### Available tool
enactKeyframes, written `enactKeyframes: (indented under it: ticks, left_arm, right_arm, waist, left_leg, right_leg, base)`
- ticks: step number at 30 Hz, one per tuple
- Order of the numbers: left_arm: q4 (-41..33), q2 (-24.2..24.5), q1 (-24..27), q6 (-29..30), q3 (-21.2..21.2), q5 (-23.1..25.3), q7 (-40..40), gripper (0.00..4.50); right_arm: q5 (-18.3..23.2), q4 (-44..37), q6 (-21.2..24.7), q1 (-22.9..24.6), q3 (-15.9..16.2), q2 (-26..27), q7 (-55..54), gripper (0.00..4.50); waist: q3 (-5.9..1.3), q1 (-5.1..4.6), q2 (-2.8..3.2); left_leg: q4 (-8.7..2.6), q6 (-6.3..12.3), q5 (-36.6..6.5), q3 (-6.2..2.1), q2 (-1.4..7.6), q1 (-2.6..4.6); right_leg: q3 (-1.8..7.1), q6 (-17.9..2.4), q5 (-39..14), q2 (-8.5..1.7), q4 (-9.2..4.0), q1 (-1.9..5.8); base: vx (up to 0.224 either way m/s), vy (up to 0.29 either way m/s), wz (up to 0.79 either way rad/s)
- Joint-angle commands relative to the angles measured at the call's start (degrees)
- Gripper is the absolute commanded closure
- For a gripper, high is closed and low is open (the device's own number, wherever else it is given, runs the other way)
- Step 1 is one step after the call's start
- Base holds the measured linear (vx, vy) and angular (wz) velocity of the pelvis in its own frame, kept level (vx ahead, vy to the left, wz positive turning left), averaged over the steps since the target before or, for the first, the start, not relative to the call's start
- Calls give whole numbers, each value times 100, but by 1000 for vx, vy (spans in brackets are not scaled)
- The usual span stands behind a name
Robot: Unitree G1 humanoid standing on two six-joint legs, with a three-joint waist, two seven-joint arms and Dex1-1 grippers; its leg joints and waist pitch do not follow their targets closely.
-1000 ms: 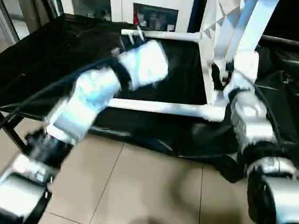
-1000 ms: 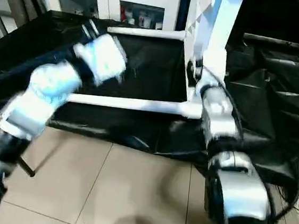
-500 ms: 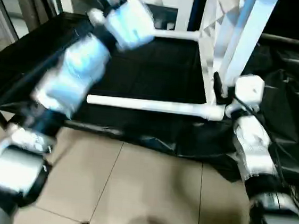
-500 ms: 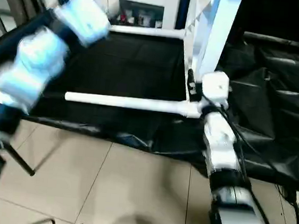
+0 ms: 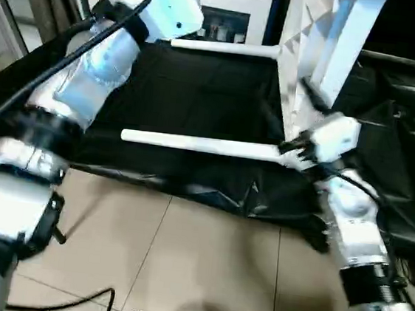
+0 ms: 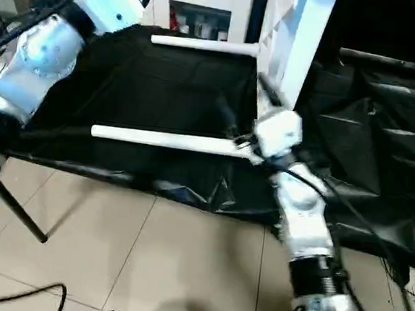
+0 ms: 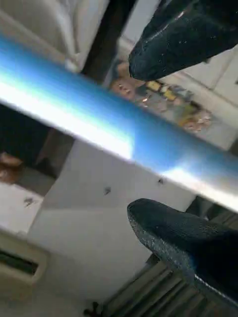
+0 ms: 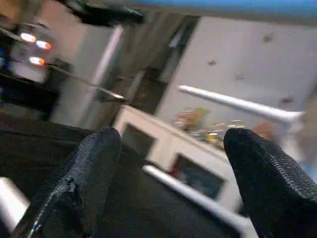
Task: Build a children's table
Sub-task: Flip table
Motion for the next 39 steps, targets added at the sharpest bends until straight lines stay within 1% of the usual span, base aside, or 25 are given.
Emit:
enactKeyframes:
  ticks: [1,3,4,6,7,9,10,13,14,15,17,18,19,20,21,22,24,25,26,29,31,32,34,36,39]
  left_arm:
    - [305,35,-165,-53,-92,92,-72,14]
    - [565,29,-257,-65,-167,166,-66,14]
    - [725,16,-316,-61,-192,196,-69,14]
    - [1002,0,-465,-88,-217,299,132,14]
    - [1035,-2,-489,-83,-218,319,175,14]
    - [1202,-50,-620,-123,-109,196,199,14]
    - [1248,-56,-654,-150,-90,174,240,14]
    - [1530,-59,-887,-169,-31,114,392,14]
    - [1573,-59,-919,-180,-26,113,409,14]
    - [1601,-60,-938,-188,-24,113,418,14]
    - [1826,-82,-1098,-209,-25,106,408,44]
    - [1870,-86,-1129,-204,-32,111,404,51]
    - [1904,-101,-1146,-226,-14,67,353,54]
    - [1923,-107,-1155,-229,-10,52,338,54]
    - [2006,-127,-1199,-248,-9,21,327,90]
    - [2052,-137,-1221,-268,-5,2,312,90]
    - [2141,-160,-1262,-292,4,-28,278,94]
    - [2248,-194,-1314,-308,18,-46,248,101]
    - [2292,-204,-1336,-317,20,-41,249,131]
    - [2366,-227,-1363,-327,45,-90,195,139]
    - [2402,-232,-1380,-328,40,-114,191,162]
    - [2438,-234,-1397,-333,41,-140,187,175]
    - [2489,-242,-1419,-318,50,-188,115,185]
    - [2513,-241,-1428,-324,48,-208,99,206]
    - [2566,-250,-1422,-335,96,-235,50,217]
  right_arm:
    - [224,-175,243,56,112,36,231,82]
    - [324,-231,365,64,137,65,331,82]
    - [350,-269,440,71,160,61,387,82]
    - [326,-329,486,89,188,39,438,82]
    - [328,-338,497,91,186,41,443,82]
    - [346,-397,568,107,158,54,463,82]
    - [349,-415,594,112,156,54,472,82]
    - [340,-506,680,173,192,50,522,82]
    - [338,-515,691,179,197,51,533,82]
    - [336,-520,698,182,200,51,539,82]
    - [303,-541,722,182,224,69,579,76]
    - [293,-546,725,180,230,70,588,76]
    - [287,-553,729,182,236,71,594,76]
    - [285,-557,732,184,237,71,596,76]
    - [279,-579,752,194,237,72,604,76]
    - [274,-591,764,199,239,75,605,76]
    - [269,-614,787,210,236,81,610,76]
    - [257,-640,808,226,235,88,613,76]
    - [249,-653,818,233,235,92,612,76]
    - [233,-678,828,242,234,102,606,76]
    - [224,-687,828,253,237,108,609,76]
    - [214,-698,828,264,244,112,611,76]
    - [201,-711,833,272,250,115,613,76]
    - [198,-721,842,275,252,120,614,76]
    - [178,-717,834,275,264,136,628,76]
  waist:
    - [-494,41,-66]
    - [-502,46,-68]
    - [-509,52,-55]
    - [-501,63,-62]
    - [-500,70,-36]
    - [-492,90,-54]
    - [-495,104,-52]
    - [-502,148,-61]
    - [-501,151,-60]
    - [-503,154,-65]
    - [-497,163,-65]
    - [-497,168,-63]
    - [-492,175,-37]
    - [-494,173,-45]
    - [-493,173,-54]
    - [-493,174,-43]
    - [-496,175,-53]
    - [-494,173,-32]
    - [-499,177,-24]
    - [-502,177,-26]
    - [-496,174,-29]
    - [-495,179,-15]
    - [-494,179,-24]
    - [-493,186,-26]
    - [-494,193,-30]
  left_leg:
    - [-435,339,-927,-109,216,90]
    - [-437,336,-874,-117,230,84]
    - [-434,328,-814,-121,238,85]
    - [-435,321,-834,-117,236,93]
    - [-431,310,-845,-118,231,91]
    - [-442,251,-945,-120,233,95]
    - [-442,243,-949,-119,234,102]
    - [-439,244,-896,-125,245,97]
    - [-432,256,-884,-119,232,97]
    - [-433,265,-870,-124,234,97]
    - [-429,276,-873,-120,230,97]
    - [-432,264,-880,-126,234,93]
    - [-435,253,-904,-132,238,95]
    - [-436,250,-916,-128,240,96]
    - [-433,249,-921,-127,231,91]
    - [-438,239,-943,-132,239,94]
    - [-437,237,-943,-131,235,93]
    - [-437,239,-958,-132,233,92]
    - [-434,228,-957,-132,233,98]
    - [-432,226,-940,-139,236,90]
    - [-436,235,-990,-137,239,99]
    - [-437,229,-999,-140,239,96]
    - [-441,216,-1019,-140,242,101]
    - [-439,230,-1011,-140,242,102]
    - [-441,230,-1003,-144,242,95]
  right_leg:
    - [244,-1045,-777,-307,-378,370]
    - [241,-1102,-654,-320,-363,379]
    - [243,-1142,-555,-327,-341,381]
    - [243,-1142,-552,-324,-354,378]
    - [245,-1135,-563,-326,-353,375]
    - [247,-1093,-689,-335,-370,379]
    - [248,-1103,-714,-340,-374,377]
    - [249,-1111,-627,-349,-359,379]
    - [246,-1098,-606,-331,-364,371]
    - [245,-1109,-555,-337,-353,382]
    - [242,-1109,-594,-341,-368,371]
    - [244,-1103,-610,-348,-363,382]
    - [244,-1102,-647,-355,-368,376]
    - [244,-1104,-644,-353,-372,376]
    - [243,-1115,-621,-347,-372,377]
    - [243,-1124,-628,-352,-370,381]
    - [241,-1119,-624,-350,-371,386]
    - [242,-1118,-616,-346,-382,381]
    - [241,-1128,-587,-350,-373,384]
    - [239,-1166,-478,-355,-361,400]
    - [238,-1169,-536,-354,-373,394]
    - [239,-1171,-556,-358,-375,394]
    - [239,-1161,-567,-353,-377,393]
    - [241,-1153,-559,-356,-373,393]
    - [238,-1138,-588,-358,-376,399]
  base:
    - [0,0,0]
    - [0,0,0]
    - [0,0,0]
    - [0,0,0]
    - [0,0,0]
    - [0,0,0]
    - [0,0,0]
    - [0,0,0]
    - [0,0,0]
    - [0,0,0]
    - [0,0,0]
    - [0,0,0]
    - [0,0,0]
    - [0,0,0]
    - [0,0,0]
    - [0,0,0]
    - [0,0,0]
    - [0,0,0]
    - [0,0,0]
    - [0,0,0]
    - [0,0,0]
    - [0,0,0]
    - [0,0,0]
    - [0,0,0]
    - [0,0,0]
